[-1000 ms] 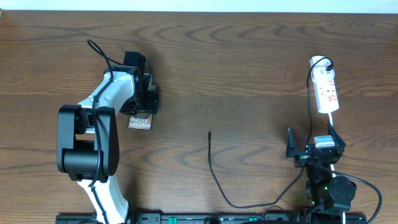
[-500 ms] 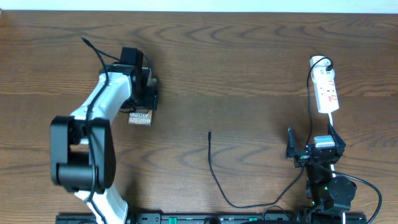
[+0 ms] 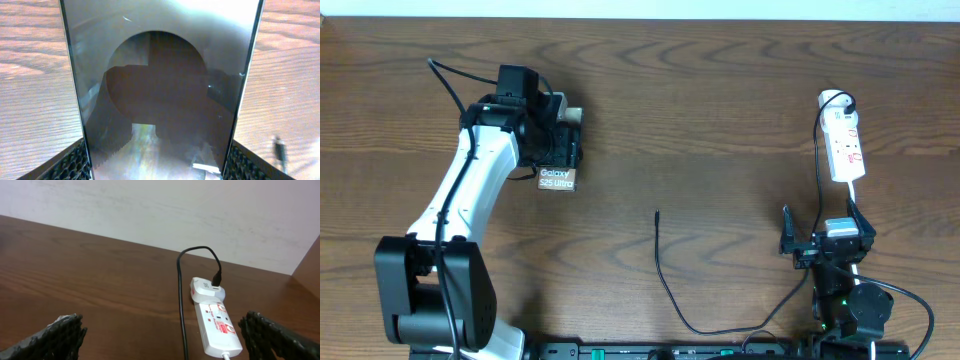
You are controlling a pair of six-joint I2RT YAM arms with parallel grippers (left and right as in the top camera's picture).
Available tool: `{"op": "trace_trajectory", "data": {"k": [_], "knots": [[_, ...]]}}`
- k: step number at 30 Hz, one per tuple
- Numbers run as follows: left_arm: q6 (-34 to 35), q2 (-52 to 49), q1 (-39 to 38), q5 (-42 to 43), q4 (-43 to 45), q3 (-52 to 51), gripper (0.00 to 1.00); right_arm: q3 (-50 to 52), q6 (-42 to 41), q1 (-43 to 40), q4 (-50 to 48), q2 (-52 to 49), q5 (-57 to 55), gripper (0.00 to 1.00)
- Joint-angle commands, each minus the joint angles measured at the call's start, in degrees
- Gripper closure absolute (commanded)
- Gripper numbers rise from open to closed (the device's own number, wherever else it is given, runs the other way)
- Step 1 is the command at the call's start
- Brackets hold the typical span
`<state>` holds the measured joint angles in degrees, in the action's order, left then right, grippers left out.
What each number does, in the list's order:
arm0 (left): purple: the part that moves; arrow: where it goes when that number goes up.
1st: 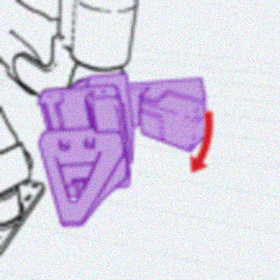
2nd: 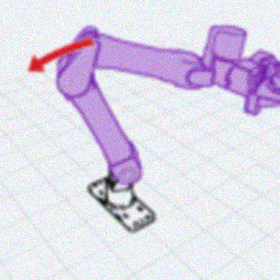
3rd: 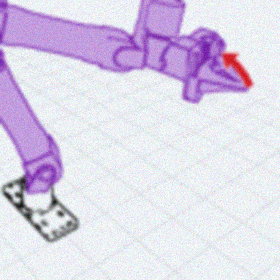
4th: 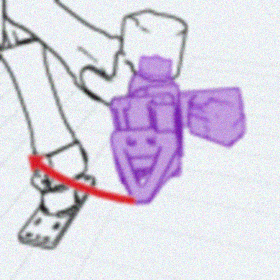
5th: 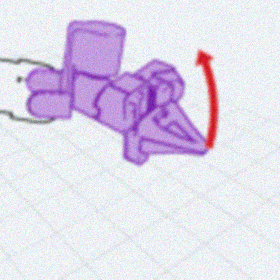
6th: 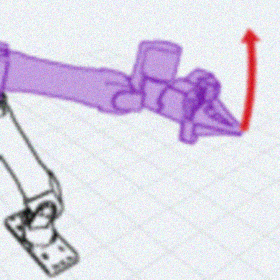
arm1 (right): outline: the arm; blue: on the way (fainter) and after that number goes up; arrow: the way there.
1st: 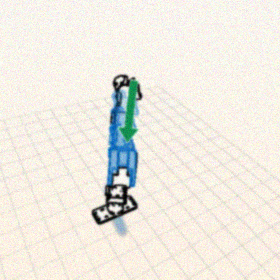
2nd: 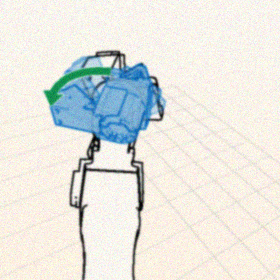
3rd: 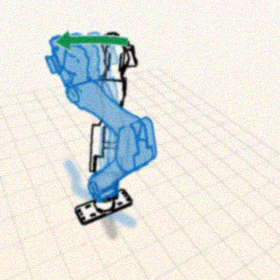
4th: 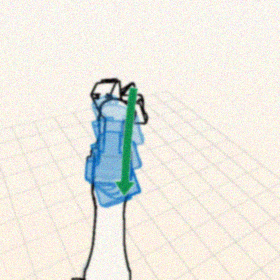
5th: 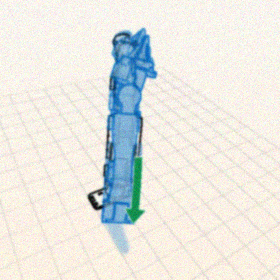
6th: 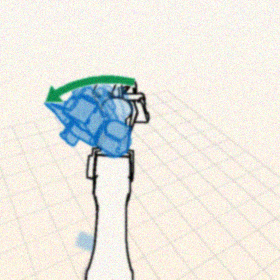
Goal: Plug charger to phone and switch on socket
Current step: 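Lift the phone with the left gripper and tilt it upright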
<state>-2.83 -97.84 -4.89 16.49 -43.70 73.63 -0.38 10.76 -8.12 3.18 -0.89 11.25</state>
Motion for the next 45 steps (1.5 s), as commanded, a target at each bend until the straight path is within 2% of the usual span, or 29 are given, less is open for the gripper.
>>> {"op": "trace_trajectory", "data": {"k": [1, 14, 26, 33, 39, 45], "knots": [[0.3, 2.3, 0.0, 7.6, -0.2, -0.1, 0.92, 0.1, -0.7, 0.3, 0.3, 0.2, -0.2, 0.01], [1.6, 2.3, 0.0, 16.7, -1.2, -0.1, 0.93, 0.1, -0.7, 0.3, 0.3, -0.1, -0.2, 0.01], [4.0, 2.3, 0.0, 28.5, -1.2, -0.1, 0.93, 0.1, -0.7, 0.3, 0.3, -0.1, -0.2, 0.01], [12.6, 2.3, 0.0, 31.1, -1.2, -0.1, 0.92, 0.1, -0.7, 0.3, 0.3, -0.1, -0.2, 0.01], [26.6, 2.3, 0.0, 31.3, -1.3, -0.1, 0.92, 0.1, -0.7, 0.3, 0.3, -0.1, -0.2, 0.01], [32.2, 2.3, 0.0, 40.5, -1.0, -0.1, 0.92, 0.1, -0.7, 0.3, 0.3, -0.2, -0.2, 0.01]]}}
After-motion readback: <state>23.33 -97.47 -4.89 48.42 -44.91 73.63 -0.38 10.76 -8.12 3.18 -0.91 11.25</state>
